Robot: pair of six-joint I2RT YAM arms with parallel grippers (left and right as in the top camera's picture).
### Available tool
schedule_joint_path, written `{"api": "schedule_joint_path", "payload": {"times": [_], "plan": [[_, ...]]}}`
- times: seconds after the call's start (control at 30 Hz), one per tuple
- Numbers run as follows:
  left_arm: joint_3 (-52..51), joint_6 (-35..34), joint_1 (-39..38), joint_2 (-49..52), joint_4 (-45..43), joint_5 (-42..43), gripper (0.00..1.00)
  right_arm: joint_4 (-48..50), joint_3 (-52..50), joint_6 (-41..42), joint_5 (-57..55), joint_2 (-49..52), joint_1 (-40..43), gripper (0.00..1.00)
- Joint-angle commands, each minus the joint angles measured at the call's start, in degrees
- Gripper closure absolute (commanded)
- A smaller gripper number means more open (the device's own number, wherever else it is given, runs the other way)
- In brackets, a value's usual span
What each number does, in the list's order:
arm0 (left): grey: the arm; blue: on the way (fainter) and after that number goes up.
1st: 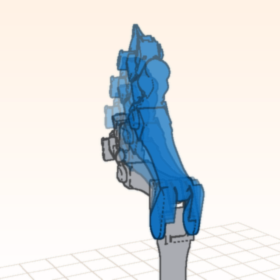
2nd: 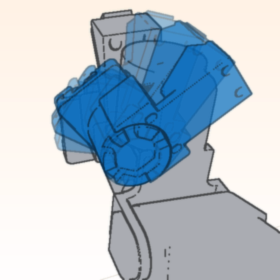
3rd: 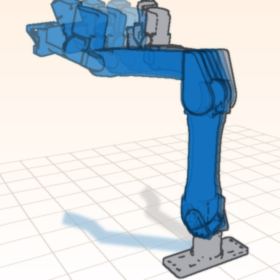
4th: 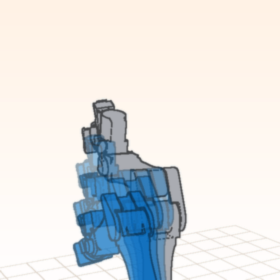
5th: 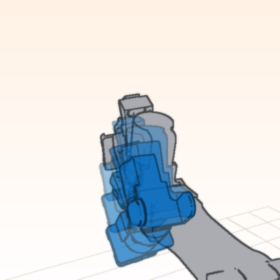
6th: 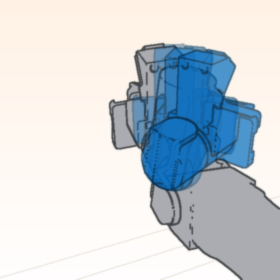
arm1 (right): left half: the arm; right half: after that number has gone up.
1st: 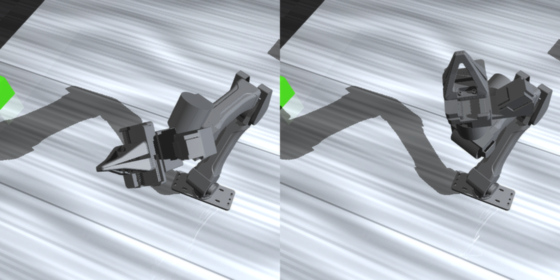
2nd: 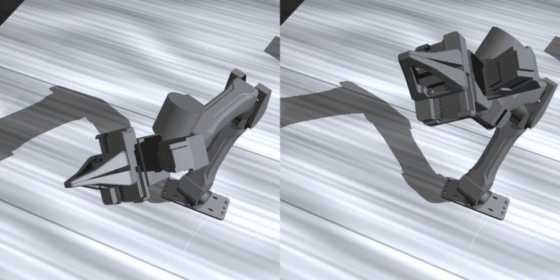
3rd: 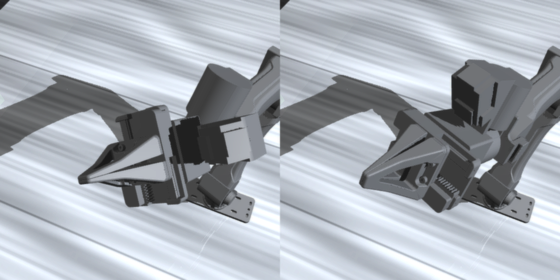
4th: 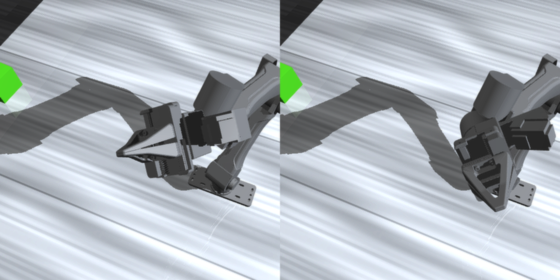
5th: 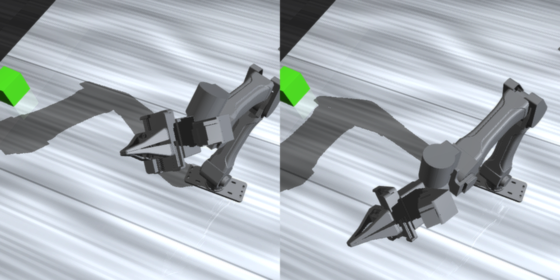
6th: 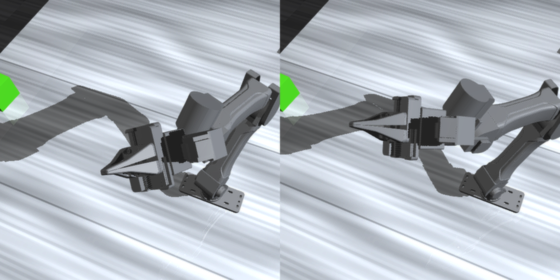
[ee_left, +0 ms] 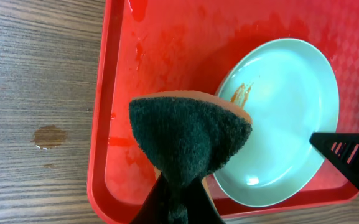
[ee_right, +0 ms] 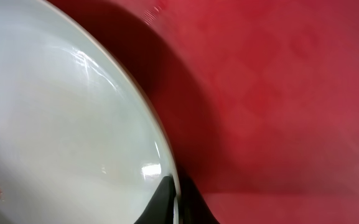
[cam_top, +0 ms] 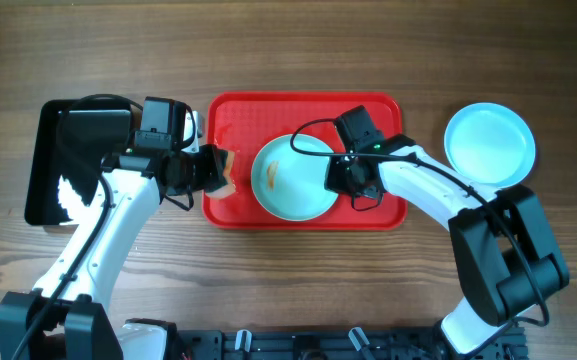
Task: Clean dirty plates on tray and stack at the side
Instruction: 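Pinch the plate rim and drag it left toward the sponge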
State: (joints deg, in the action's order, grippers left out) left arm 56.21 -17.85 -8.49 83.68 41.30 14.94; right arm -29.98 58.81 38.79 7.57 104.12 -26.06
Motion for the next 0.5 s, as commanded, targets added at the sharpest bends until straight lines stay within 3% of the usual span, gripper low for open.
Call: {"api": "schedule_joint_path", "payload": {"times": [0.0, 0.27, 0.47], "plan": [[-0.11, 0.94, 0.35, 0.46, -0.13, 1.14, 0.96, 2.8, -0.74, -3.1, -1.36, 2.93, -0.2, 0.96], [-0.11, 0.9, -0.2, 0.46, -0.98, 3.5, 0.96, 9.01, -0.76, -4.24, -1.31, 2.95, -0.24, 0.96], [-0.11, -2.91, -4.31, 0.7, -5.7, 3.89, 0.96, 11.37, -0.76, -2.38, -1.01, 4.39, -0.61, 0.96]]}}
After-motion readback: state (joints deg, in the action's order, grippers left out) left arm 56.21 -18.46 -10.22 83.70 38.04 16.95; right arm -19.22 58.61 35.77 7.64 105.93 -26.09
